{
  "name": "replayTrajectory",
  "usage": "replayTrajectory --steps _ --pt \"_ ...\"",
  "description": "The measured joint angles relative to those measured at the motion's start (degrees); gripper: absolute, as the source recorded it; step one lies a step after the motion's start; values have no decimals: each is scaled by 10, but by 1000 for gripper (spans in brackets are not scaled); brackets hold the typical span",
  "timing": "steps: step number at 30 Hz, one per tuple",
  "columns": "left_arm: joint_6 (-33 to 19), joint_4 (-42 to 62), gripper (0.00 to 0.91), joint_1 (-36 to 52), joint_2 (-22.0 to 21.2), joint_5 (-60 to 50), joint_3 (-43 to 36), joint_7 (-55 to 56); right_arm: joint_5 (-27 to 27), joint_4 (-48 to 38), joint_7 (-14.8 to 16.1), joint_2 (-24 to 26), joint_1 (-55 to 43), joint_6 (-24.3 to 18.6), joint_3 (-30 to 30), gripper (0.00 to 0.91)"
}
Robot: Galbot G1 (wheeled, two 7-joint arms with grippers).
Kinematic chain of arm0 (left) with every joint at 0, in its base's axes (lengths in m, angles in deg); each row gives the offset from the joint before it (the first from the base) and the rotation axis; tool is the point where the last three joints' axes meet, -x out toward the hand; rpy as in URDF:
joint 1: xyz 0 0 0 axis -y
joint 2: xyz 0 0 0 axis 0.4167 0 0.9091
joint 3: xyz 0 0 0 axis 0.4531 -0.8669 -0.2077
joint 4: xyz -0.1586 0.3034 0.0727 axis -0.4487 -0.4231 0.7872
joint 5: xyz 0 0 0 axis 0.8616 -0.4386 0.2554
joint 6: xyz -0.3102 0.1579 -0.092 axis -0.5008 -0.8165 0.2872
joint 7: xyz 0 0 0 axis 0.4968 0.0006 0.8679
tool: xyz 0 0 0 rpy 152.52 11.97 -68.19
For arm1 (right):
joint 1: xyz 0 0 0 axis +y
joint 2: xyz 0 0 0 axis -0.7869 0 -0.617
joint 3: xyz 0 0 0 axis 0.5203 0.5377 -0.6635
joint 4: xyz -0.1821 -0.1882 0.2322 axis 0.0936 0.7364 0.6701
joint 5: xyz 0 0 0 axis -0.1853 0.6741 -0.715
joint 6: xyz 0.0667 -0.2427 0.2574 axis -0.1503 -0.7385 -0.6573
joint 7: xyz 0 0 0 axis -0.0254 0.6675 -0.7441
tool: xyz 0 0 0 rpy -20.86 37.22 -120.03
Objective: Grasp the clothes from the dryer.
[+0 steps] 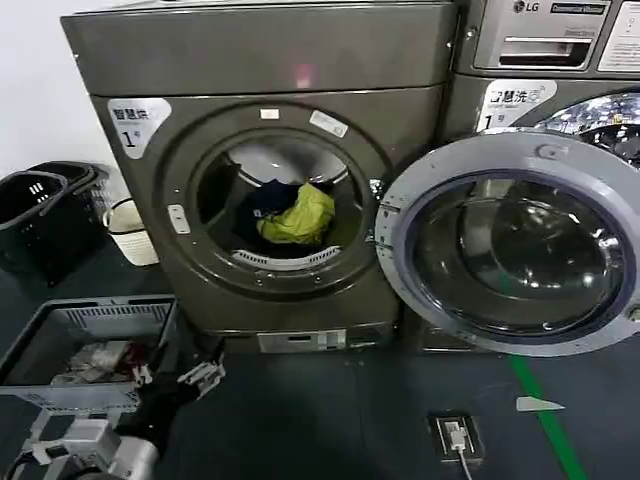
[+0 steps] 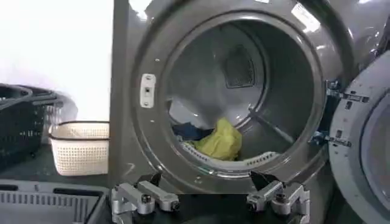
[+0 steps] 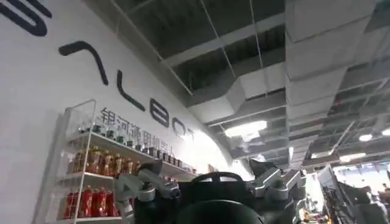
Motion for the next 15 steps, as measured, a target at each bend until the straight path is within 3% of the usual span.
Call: replayTrajectory --steps 15 --pt "-5 -7 907 -1 4 -5 -7 -6 -28 6 8 -5 8 -21 -7 907"
